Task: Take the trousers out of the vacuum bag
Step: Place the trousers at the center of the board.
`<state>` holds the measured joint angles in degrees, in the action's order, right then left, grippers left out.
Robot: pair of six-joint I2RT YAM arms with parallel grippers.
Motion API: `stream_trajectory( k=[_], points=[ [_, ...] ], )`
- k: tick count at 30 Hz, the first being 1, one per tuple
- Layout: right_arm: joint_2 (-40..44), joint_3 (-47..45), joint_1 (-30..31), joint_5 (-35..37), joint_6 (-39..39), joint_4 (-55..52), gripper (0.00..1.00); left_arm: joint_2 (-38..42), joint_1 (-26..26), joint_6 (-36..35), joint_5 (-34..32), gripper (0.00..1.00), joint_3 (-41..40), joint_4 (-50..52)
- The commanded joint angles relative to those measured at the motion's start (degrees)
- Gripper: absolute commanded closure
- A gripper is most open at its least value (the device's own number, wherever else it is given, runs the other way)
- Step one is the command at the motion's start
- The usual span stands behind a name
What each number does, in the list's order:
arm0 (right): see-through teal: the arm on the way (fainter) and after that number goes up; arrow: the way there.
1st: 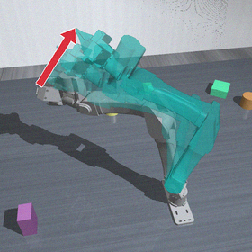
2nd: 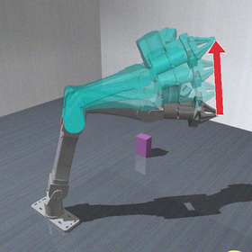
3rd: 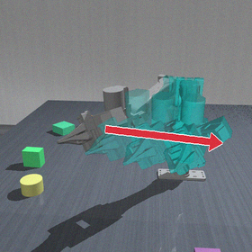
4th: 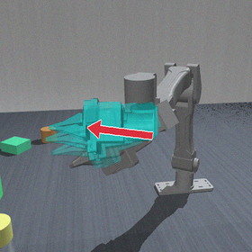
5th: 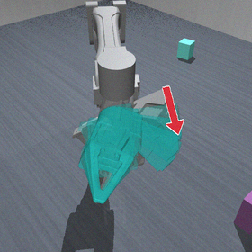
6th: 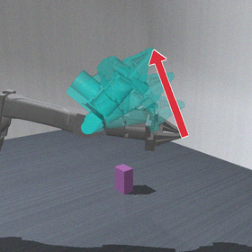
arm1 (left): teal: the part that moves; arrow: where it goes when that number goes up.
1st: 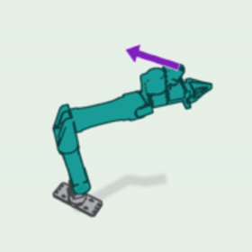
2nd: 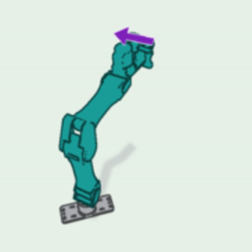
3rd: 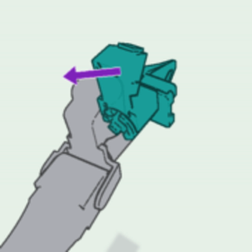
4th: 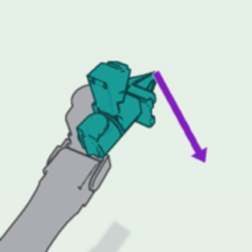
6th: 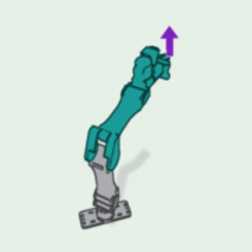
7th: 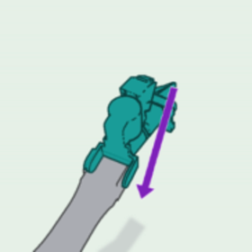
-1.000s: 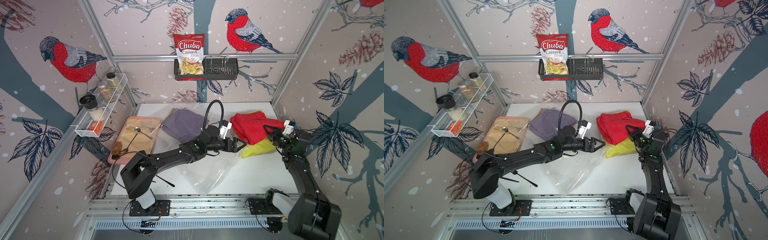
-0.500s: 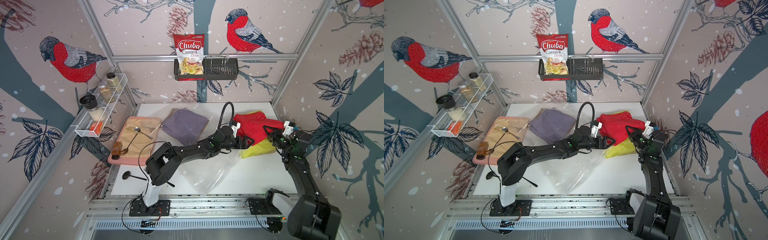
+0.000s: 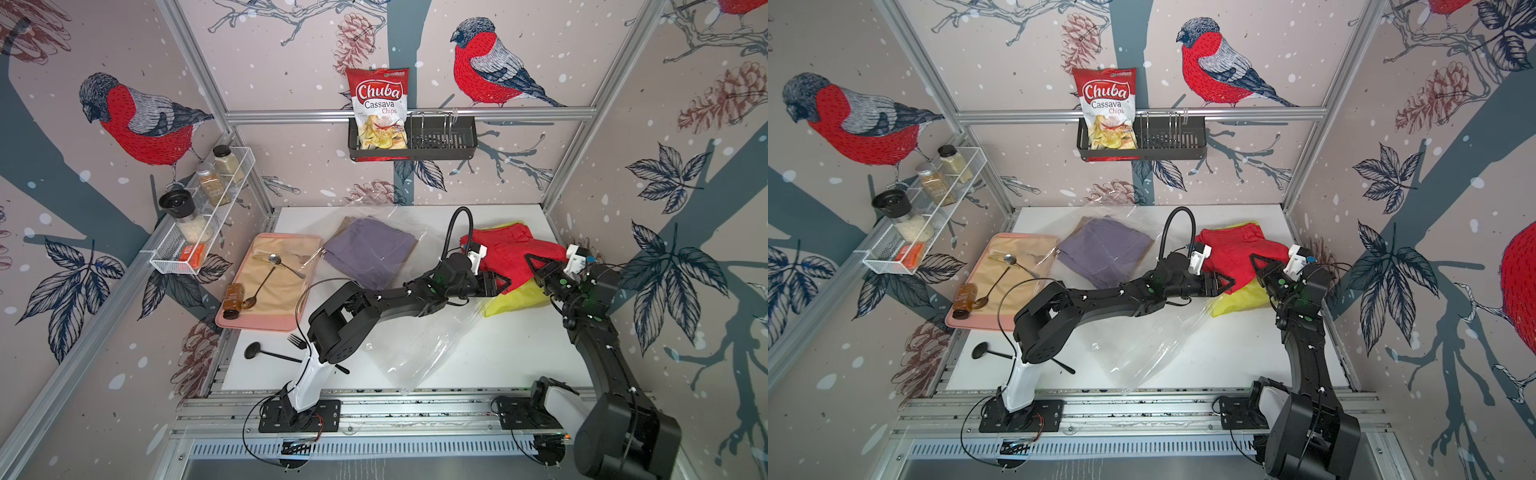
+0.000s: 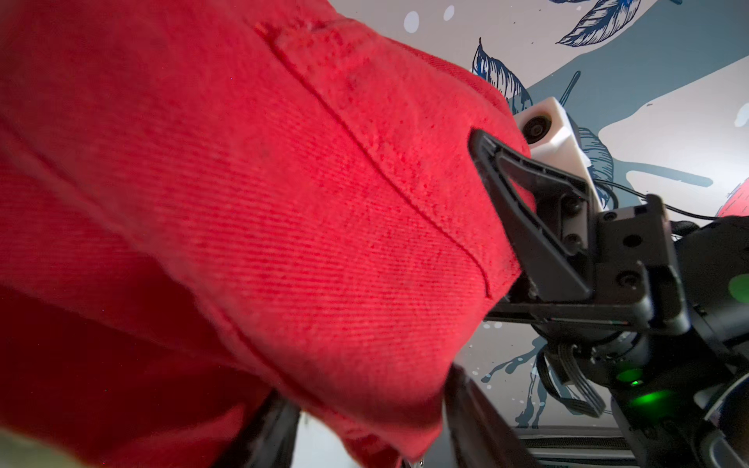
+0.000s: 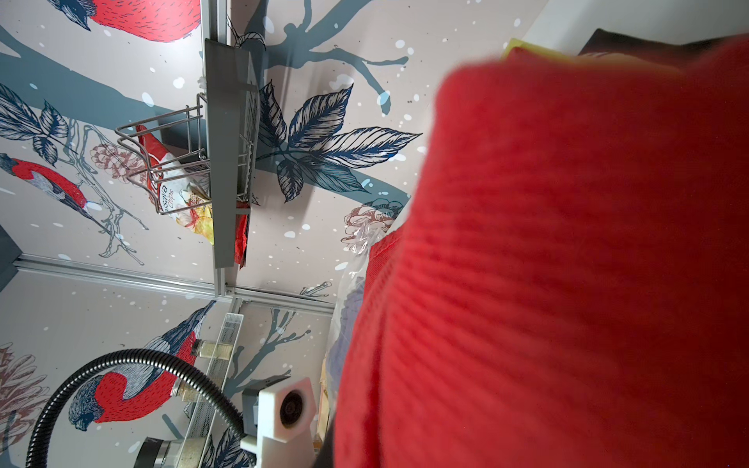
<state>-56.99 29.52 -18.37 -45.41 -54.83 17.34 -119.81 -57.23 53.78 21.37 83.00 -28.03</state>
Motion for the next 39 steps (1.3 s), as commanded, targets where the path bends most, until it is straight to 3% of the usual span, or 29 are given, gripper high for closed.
stream_trajectory(
  k=[1, 5, 8, 15, 23, 30, 35, 39],
  points=[
    [0.57, -0.51, 0.10, -2.34, 1.79, 1.02, 1.00, -0.16, 0.22, 0.63, 1.36, 0.63, 0.70, -3.98],
    [0.91, -0.60, 0.00, -2.31, 3.09, -0.48, 1.00, 0.79, 1.29, 0.28, 3.38, 0.87, 0.48, -1.77],
    [1.43, -0.38, -0.14, -1.72, 5.20, -3.15, 1.00, 3.32, 3.05, -1.53, 4.34, 0.99, -0.63, 2.49],
    [2.67, -1.41, -1.13, 0.91, 10.18, -9.04, 1.00, 6.70, 4.26, -4.55, 5.76, 1.00, -1.46, 9.30],
    [5.95, -1.89, -2.86, 11.72, 17.35, -19.47, 0.99, 3.13, 2.11, -1.98, 7.35, 1.00, -2.08, 8.72],
    [9.38, -5.29, -4.02, 14.25, 17.98, -20.93, 0.92, 2.68, 2.45, -3.20, 6.64, 0.91, -0.02, 14.76],
    [11.48, -5.04, -5.96, 17.19, 18.88, -23.19, 0.78, 5.97, 4.24, -5.12, 5.06, 0.60, -0.49, 21.36],
    [12.34, -4.11, -10.01, 16.18, 19.31, -24.48, 0.59, 10.92, 6.57, -6.85, 3.31, 0.45, -2.74, 23.74]
  ],
)
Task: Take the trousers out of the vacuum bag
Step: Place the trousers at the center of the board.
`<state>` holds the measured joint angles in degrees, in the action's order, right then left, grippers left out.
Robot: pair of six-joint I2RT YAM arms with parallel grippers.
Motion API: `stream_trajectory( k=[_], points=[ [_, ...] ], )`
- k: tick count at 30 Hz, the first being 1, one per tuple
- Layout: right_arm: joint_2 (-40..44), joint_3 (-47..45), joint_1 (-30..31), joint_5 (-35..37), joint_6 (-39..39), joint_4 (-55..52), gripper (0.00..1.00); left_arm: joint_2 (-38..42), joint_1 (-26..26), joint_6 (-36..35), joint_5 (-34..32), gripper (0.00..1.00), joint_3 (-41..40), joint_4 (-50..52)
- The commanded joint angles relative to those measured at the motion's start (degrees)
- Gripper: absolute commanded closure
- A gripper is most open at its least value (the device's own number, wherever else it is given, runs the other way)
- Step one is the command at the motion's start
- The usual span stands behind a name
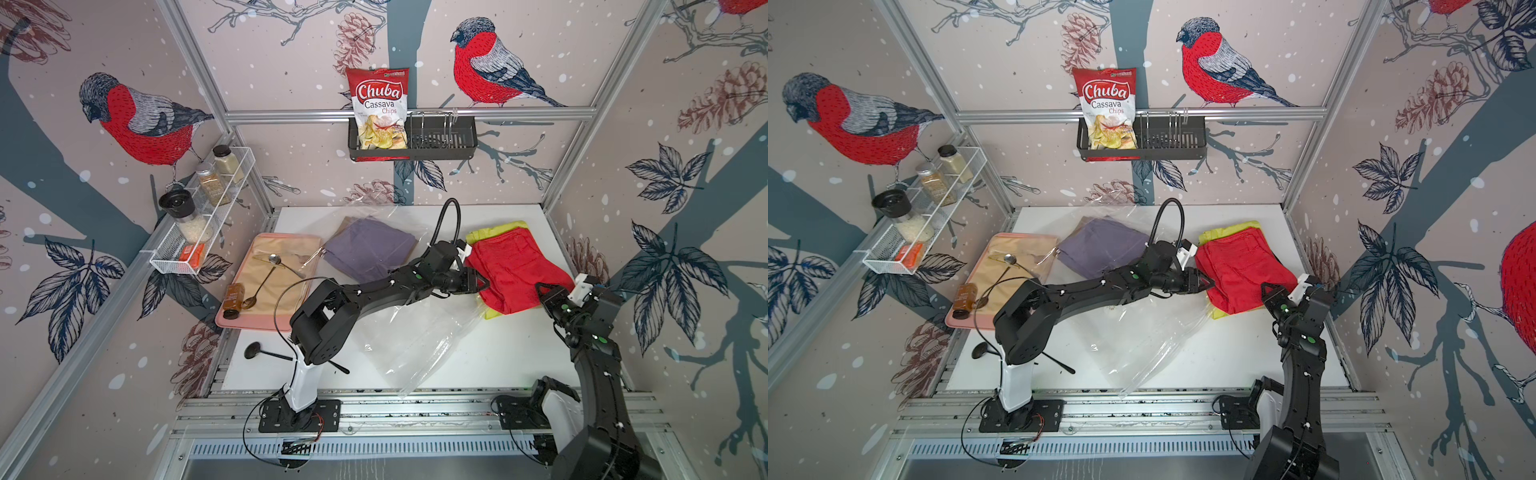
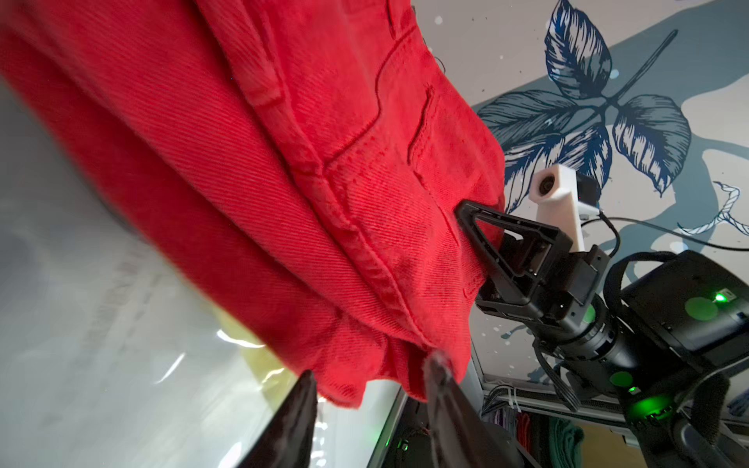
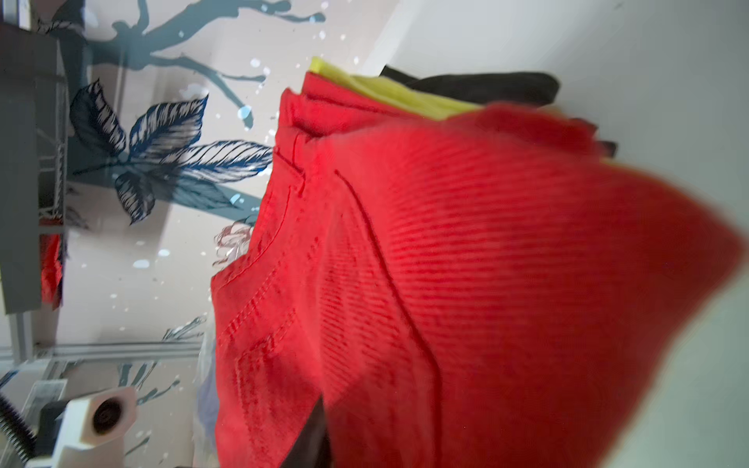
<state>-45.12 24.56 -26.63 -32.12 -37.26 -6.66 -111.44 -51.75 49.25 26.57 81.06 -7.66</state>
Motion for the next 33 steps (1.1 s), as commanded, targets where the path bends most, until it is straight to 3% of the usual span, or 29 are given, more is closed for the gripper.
stream_trajectory(
  k=[1, 6, 11, 14, 18, 24, 27, 33],
  points=[
    [0.54, 1.37, -2.70, 2.17, 2.15, -0.91, 0.54, 3.21, 1.63, -2.73, -1.97, 0.42, -0.78, 3.77],
    [0.49, 4.03, -4.11, 3.33, 3.53, -5.41, 0.31, 1.91, 2.81, -4.74, -2.09, 0.36, 3.79, 6.43],
    [3.43, 2.61, -7.84, 6.21, 0.81, -3.93, 0.17, -3.72, 3.06, -5.75, -2.29, 0.34, 10.92, 8.45],
    [4.69, 3.76, -8.73, 12.35, 0.34, -3.85, 0.10, -6.53, 3.13, -6.23, -2.56, 0.32, 14.78, 8.60],
    [4.52, 7.07, -9.01, 16.12, -0.64, -3.05, 0.10, -10.34, 3.19, -7.67, -3.72, 0.32, 20.51, 11.29],
    [1.59, 9.32, -7.15, 5.71, -1.27, 0.34, 0.17, -17.51, 3.58, -9.34, -3.96, 0.35, 28.66, 15.21],
    [0.09, 9.63, -2.14, 3.96, -0.17, 0.03, 0.20, -21.06, 3.93, -9.61, -3.81, 0.36, 33.04, 16.83],
    [0.12, 7.45, 10.19, 8.05, 3.48, 0.54, 0.23, -25.10, 4.54, -9.87, -4.13, 0.37, 39.01, 18.02]
  ],
)
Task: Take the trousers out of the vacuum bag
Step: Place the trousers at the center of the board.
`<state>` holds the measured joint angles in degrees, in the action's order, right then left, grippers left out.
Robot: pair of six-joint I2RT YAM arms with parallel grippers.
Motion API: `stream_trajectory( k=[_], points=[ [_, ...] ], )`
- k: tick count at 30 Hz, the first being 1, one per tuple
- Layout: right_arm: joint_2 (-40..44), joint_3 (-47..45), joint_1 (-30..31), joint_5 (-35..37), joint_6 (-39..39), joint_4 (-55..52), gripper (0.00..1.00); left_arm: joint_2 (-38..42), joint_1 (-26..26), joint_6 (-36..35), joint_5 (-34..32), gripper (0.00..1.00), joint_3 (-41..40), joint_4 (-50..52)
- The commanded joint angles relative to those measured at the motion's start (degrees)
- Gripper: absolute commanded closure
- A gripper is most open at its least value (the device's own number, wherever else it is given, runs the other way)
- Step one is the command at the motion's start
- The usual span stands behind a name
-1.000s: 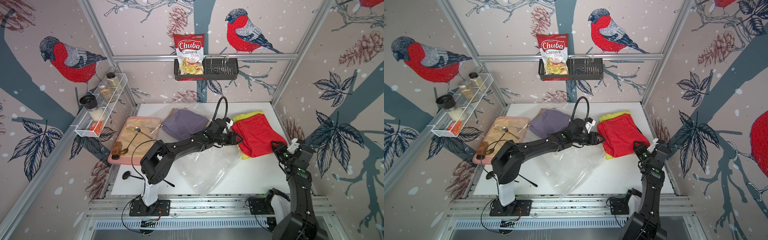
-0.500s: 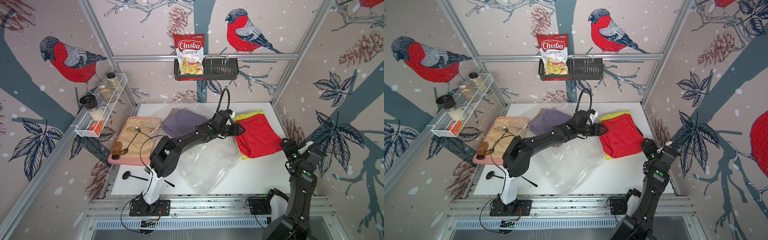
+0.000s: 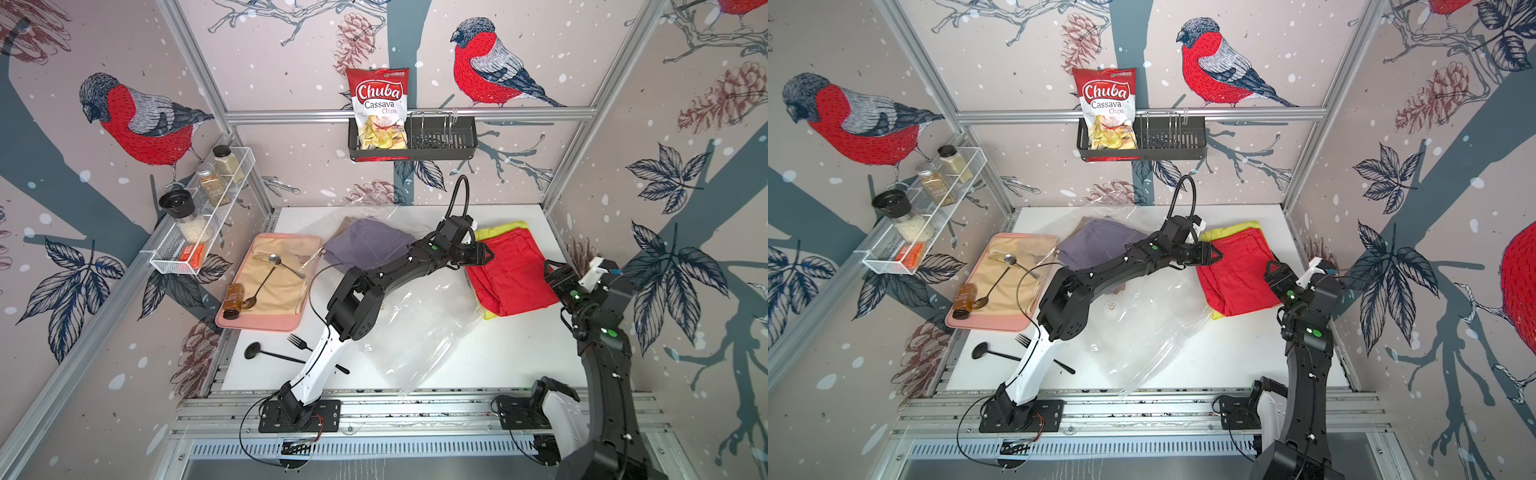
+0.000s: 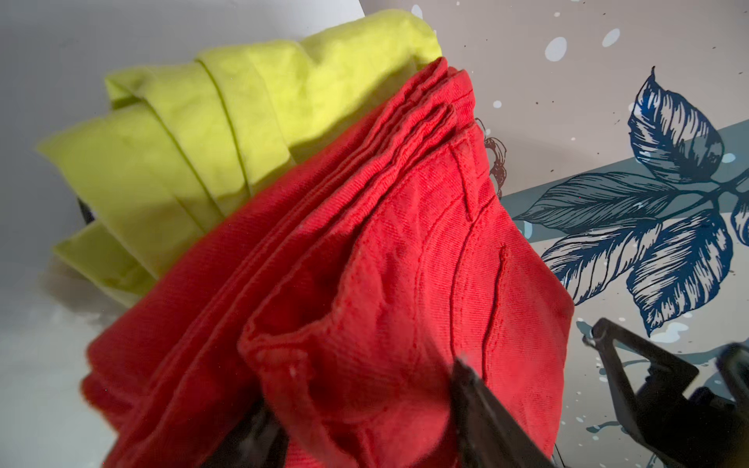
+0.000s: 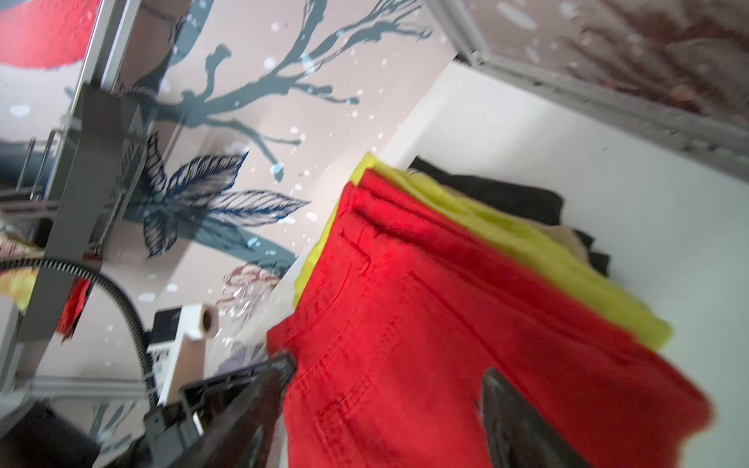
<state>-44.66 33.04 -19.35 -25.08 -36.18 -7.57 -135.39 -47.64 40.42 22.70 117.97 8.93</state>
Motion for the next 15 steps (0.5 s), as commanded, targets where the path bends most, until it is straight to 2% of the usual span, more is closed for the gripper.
stream_trajectory(
  k=[1, 6, 15],
  points=[
    [-0.55, -1.81, 3.58, 0.68, 2.43, 1.99, 0.23, -1.86, 0.60, -1.13, -0.37, 0.37, 3.17, 1.83],
    [-4.26, -5.67, 3.69, -0.52, 1.69, 5.05, 0.23, -5.20, 1.30, -0.82, 0.30, 0.37, 7.09, 1.59],
    [-14.03, -6.76, 3.29, -1.57, -0.94, 13.78, 0.22, -12.39, 1.66, 1.89, 1.81, 0.38, 15.76, -1.41]
  ],
)
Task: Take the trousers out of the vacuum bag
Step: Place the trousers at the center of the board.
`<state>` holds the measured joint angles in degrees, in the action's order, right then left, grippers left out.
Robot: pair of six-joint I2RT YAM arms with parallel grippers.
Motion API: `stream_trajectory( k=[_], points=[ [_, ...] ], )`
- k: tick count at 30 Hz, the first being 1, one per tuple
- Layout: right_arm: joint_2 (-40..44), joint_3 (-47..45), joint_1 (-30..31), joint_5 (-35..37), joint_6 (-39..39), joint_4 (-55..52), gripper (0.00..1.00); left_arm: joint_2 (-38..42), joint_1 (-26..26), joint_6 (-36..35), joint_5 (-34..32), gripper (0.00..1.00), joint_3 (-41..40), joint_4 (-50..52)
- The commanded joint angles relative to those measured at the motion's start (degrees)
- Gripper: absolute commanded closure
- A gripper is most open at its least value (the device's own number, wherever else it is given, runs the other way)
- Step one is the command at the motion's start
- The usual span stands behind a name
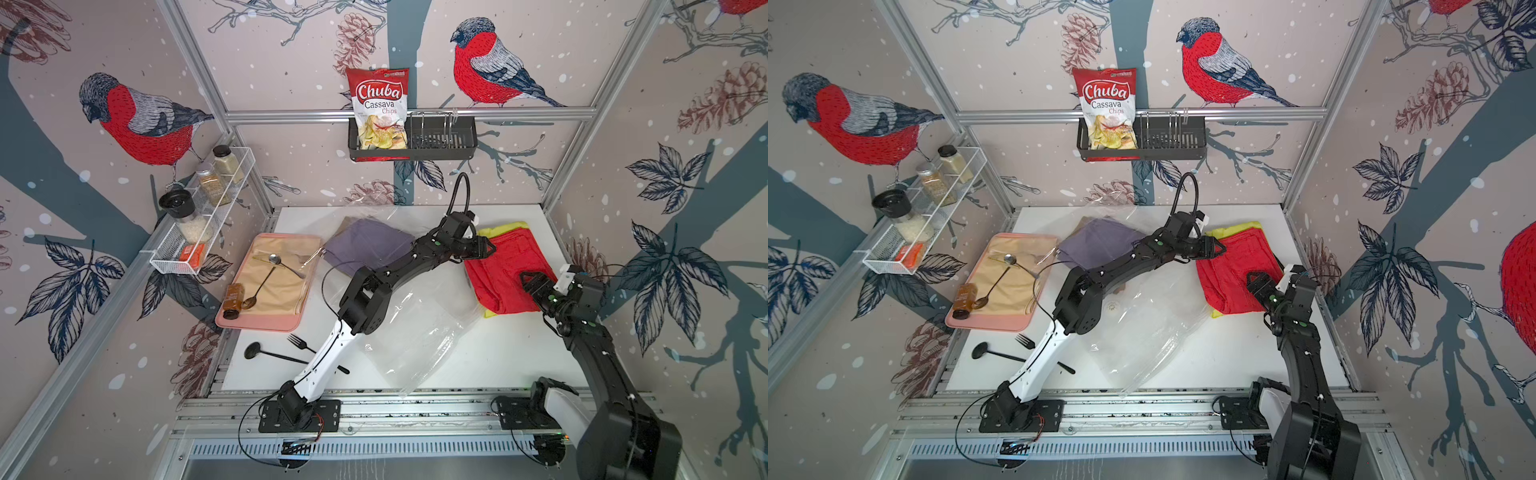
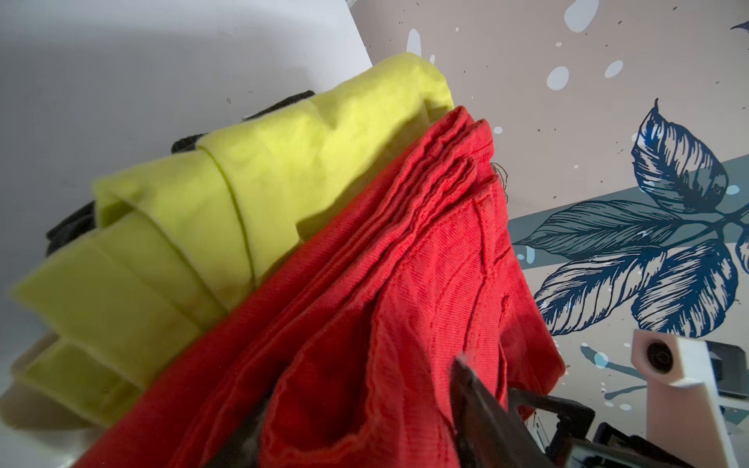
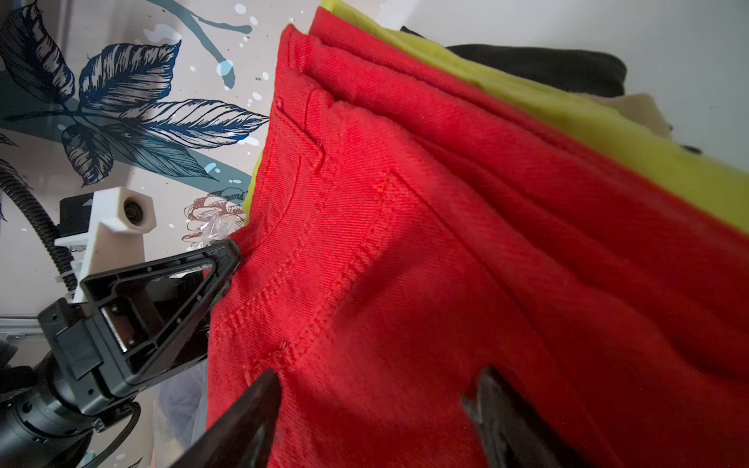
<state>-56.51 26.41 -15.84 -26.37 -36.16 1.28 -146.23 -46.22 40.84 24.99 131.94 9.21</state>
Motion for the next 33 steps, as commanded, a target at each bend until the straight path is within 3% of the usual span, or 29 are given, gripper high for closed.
stream_trajectory(
  k=[1, 10, 16, 21, 26, 33],
  points=[
    [-3.44, -0.14, -0.45, -0.39, -1.18, 5.72, 0.22, -2.10, 0.34, 1.85, -0.40, 0.38, 2.35, -2.14],
    [-13.47, 3.62, -2.62, -0.07, -1.37, 9.62, 0.22, -4.23, 1.65, 4.46, 1.16, 0.31, 4.53, -7.19],
    [-12.63, 6.84, -2.75, 0.41, 0.02, 8.00, 0.22, 1.56, 2.66, 1.27, 1.04, 0.04, 1.55, -3.79],
    [-6.83, 7.60, -0.27, 0.85, 1.87, 4.48, 0.20, 13.24, 3.91, -3.21, -1.14, 0.02, -10.46, -2.86],
    [-0.35, 6.47, 3.07, -0.13, 1.49, 0.75, 0.19, 24.50, 4.38, -9.63, -6.46, 0.02, -22.59, 4.97],
    [7.44, 3.59, 11.90, -1.72, -2.15, -4.33, 0.19, 40.46, 6.42, -7.99, -8.02, 0.03, -48.59, 0.35]
  ],
)
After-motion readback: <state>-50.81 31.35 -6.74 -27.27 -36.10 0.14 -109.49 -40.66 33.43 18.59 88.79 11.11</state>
